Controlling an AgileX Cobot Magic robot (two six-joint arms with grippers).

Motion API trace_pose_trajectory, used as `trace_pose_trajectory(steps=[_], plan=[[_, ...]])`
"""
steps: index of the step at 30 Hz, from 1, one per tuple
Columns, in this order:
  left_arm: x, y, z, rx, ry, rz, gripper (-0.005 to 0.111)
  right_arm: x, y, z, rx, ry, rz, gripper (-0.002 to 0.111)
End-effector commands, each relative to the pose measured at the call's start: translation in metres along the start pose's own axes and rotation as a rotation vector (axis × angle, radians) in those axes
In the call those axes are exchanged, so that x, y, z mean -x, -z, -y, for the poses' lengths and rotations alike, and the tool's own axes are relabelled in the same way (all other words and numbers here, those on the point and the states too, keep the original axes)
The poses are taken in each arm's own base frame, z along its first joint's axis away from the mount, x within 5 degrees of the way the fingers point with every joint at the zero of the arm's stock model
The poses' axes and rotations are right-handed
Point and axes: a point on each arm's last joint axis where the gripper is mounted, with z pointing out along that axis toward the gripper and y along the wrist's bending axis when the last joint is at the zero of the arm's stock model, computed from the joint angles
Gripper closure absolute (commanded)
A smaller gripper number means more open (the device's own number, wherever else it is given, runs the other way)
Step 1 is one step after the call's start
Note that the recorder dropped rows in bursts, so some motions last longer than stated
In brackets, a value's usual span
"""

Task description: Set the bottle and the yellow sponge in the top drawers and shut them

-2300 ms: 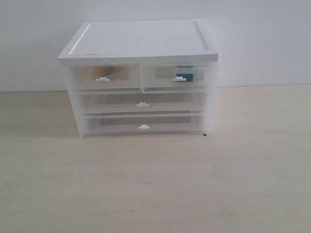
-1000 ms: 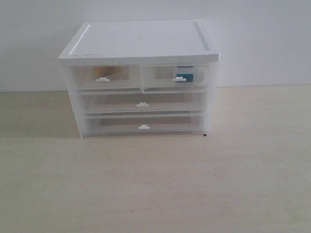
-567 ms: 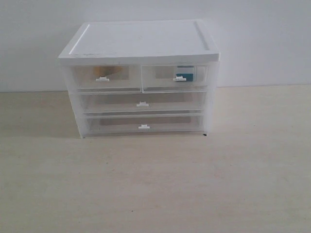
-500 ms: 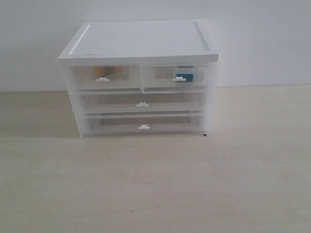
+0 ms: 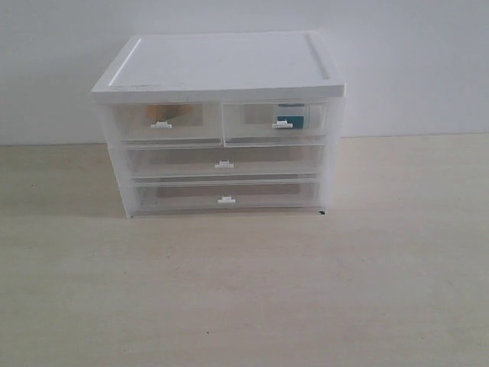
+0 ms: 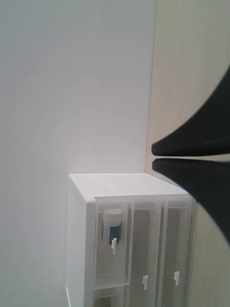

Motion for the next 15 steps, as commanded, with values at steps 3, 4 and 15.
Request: trace_pose_trajectory(steps=[3, 4, 15], plan=[[-0.005, -0.001, -0.001, 0.008, -0.029, -0.009, 0.103, -0.001, 0.000, 0.000, 0.002, 0.004, 0.007, 0.108], [-0.008, -0.002, -0.001, 0.011, -0.043, -0.020, 0.103, -0.001, 0.000, 0.000, 0.002, 0.004, 0.007, 0.108], [-0.033, -0.005, -0.006, 0.057, -0.043, -0.091, 0.103, -0.001, 0.000, 0.000, 0.002, 0.004, 0.006, 0.108]])
